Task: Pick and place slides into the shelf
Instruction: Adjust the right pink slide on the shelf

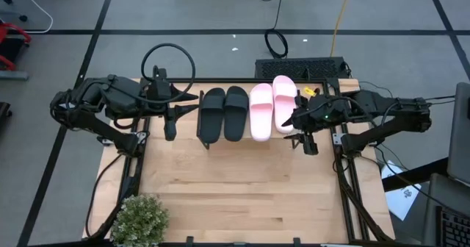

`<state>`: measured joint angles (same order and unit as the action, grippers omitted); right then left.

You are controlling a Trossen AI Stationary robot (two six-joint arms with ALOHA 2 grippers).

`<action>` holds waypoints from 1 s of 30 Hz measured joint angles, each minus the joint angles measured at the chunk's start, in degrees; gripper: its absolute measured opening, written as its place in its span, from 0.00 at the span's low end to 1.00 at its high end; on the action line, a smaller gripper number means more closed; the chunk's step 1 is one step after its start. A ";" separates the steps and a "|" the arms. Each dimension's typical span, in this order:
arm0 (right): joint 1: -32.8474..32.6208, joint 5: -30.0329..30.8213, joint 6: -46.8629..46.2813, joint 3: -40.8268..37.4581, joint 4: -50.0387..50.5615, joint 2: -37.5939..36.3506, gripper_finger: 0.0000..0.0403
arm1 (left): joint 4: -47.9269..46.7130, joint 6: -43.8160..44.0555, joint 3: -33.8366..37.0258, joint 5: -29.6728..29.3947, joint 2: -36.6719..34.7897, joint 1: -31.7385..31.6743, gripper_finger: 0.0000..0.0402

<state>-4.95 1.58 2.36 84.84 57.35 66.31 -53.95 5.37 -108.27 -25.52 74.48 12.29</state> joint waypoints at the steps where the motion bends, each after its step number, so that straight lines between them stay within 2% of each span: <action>1: 0.00 0.19 0.25 -0.88 -0.73 -0.01 0.45 | 0.00 0.00 0.00 0.00 0.00 0.00 0.28; 5: -0.02 6.67 1.74 -4.52 -4.10 0.06 0.45 | 0.00 0.11 0.00 -0.01 0.00 0.00 0.28; 10: 0.51 25.42 3.98 -7.35 -3.22 0.02 0.45 | -0.02 0.11 0.00 -0.02 0.00 0.00 0.28; 11: 0.86 27.52 4.08 -7.61 -2.62 0.04 0.45 | -0.01 0.11 0.00 -0.02 0.00 0.00 0.28; 18: 5.17 28.93 3.16 -9.29 1.95 1.72 0.45 | -0.02 0.07 0.00 -0.02 0.04 0.00 0.28; 30: 11.31 30.03 7.28 -13.61 -0.33 4.44 0.45 | -0.35 -0.04 0.00 -0.04 0.13 0.02 0.28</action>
<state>6.36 31.62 9.64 71.23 57.01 70.75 -54.30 5.32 -108.27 -25.56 74.61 12.32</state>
